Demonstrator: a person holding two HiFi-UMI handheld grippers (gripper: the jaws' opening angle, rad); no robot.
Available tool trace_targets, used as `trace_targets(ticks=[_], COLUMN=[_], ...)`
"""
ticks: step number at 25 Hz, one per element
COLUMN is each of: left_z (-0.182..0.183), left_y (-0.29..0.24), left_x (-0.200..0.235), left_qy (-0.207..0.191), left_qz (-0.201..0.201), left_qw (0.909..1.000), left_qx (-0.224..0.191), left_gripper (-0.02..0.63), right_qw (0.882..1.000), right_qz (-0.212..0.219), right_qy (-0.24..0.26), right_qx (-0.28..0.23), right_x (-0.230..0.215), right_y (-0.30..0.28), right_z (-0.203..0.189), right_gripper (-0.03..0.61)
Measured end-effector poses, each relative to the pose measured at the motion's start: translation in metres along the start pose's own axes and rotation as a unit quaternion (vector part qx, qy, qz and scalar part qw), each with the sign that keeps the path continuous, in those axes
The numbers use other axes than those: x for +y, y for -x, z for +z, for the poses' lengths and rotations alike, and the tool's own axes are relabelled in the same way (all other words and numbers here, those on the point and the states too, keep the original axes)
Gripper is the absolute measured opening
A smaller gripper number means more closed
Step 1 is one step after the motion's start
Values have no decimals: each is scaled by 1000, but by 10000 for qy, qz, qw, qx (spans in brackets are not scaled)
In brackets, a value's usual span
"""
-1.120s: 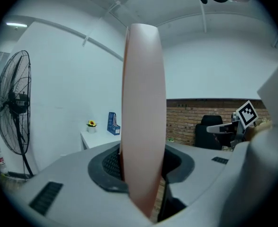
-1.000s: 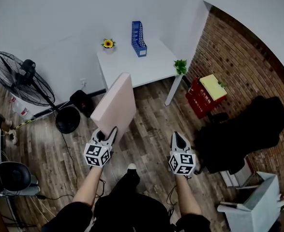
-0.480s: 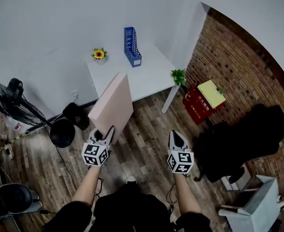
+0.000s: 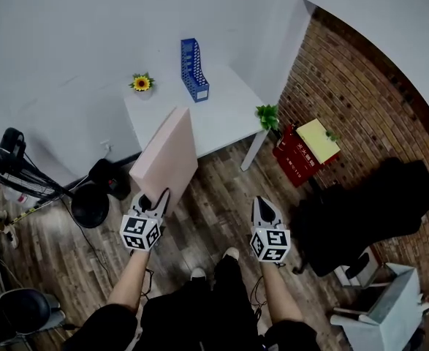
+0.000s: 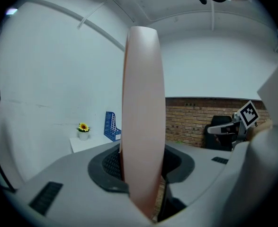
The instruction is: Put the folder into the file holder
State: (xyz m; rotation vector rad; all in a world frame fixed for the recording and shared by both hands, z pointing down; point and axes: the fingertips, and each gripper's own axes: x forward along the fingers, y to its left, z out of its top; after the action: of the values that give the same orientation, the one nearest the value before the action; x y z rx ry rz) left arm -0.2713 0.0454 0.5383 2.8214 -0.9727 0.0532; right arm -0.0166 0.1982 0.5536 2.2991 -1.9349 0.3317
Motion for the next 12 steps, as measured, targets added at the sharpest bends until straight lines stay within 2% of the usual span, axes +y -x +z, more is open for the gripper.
trace_targets(ticks=[6,12], left_z=[1,1], left_y=[-29,-74], left_x=[2,10], left_qy=[32,22], left_qz=[20,139], left_qw=[10000,9999], left_qx=[5,18], left_gripper=[170,170], right_qw=[10000,9998], right_qz=[8,185], right_qy=[-59,-84], right_qx=[18,63], right_x=[-19,-44], right_y=[-24,-74], right_z=[1,5], right_gripper=[8,8])
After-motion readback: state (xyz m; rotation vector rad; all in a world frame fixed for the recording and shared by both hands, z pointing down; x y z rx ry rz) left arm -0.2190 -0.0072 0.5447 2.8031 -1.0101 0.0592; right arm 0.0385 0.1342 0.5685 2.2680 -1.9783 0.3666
